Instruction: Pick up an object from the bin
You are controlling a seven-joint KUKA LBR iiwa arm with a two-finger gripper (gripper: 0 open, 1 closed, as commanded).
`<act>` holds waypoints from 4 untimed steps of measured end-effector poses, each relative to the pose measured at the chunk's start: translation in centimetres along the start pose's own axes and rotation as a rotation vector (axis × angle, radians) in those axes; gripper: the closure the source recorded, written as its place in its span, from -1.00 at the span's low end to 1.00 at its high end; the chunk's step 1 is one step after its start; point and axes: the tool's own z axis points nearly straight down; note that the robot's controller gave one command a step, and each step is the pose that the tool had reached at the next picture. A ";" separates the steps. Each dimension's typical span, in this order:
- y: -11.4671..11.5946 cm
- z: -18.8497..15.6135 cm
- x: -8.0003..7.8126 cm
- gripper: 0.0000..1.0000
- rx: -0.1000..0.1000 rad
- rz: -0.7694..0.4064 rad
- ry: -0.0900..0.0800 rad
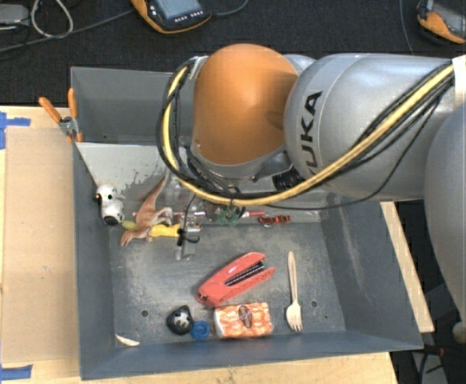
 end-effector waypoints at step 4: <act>-7.7 14.2 1.8 -1.00 -0.003 -0.190 -0.007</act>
Offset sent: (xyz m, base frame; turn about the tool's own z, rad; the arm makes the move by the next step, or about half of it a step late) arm -0.0075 -0.0479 -0.1308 -0.1769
